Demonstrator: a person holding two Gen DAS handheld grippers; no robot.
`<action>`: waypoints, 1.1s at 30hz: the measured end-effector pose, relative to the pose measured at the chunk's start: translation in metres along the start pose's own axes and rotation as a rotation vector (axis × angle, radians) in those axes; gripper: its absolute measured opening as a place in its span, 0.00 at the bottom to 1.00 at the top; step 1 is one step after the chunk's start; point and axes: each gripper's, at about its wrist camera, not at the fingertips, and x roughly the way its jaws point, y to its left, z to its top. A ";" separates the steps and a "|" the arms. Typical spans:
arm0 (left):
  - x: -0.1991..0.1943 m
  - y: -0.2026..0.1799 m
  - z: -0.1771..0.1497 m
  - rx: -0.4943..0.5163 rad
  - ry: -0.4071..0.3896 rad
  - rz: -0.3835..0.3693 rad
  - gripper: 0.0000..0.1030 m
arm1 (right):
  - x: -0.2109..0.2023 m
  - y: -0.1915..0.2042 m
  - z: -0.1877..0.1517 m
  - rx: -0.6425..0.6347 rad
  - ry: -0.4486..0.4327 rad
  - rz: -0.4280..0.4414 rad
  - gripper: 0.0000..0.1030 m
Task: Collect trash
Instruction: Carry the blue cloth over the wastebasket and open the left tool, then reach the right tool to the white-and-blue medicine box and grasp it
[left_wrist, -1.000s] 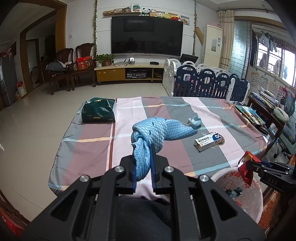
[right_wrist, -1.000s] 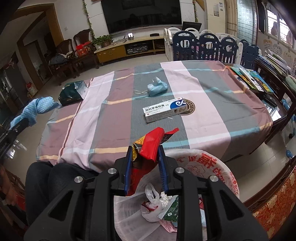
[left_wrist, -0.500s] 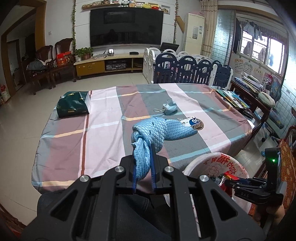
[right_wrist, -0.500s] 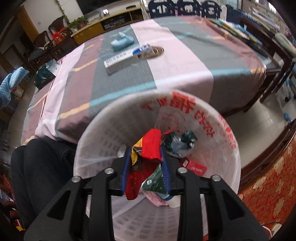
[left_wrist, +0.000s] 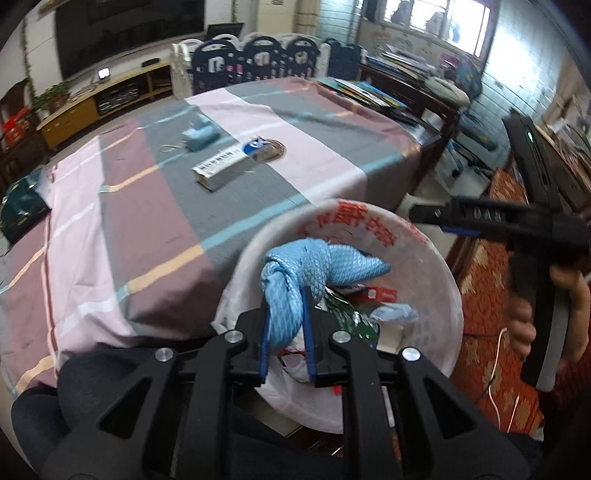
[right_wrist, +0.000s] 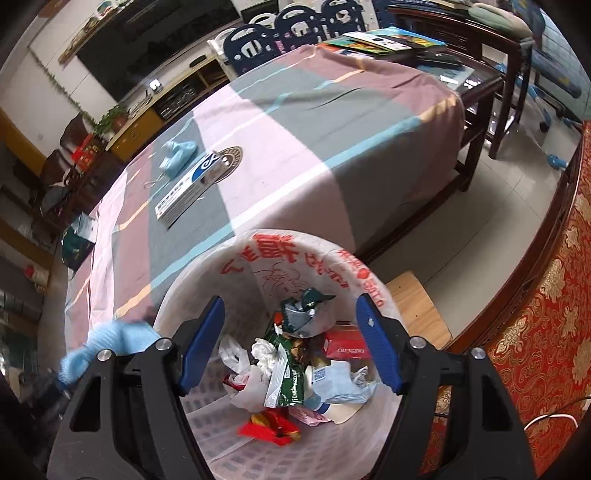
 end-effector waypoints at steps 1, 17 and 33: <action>0.006 -0.008 -0.003 0.025 0.016 -0.013 0.21 | 0.000 -0.002 0.000 0.004 0.000 -0.001 0.70; -0.021 0.044 -0.007 -0.189 -0.141 0.225 0.84 | 0.023 0.023 -0.006 -0.043 0.058 -0.001 0.70; -0.045 0.094 -0.024 -0.342 -0.274 0.303 0.92 | 0.044 0.108 -0.006 -0.181 0.091 0.015 0.70</action>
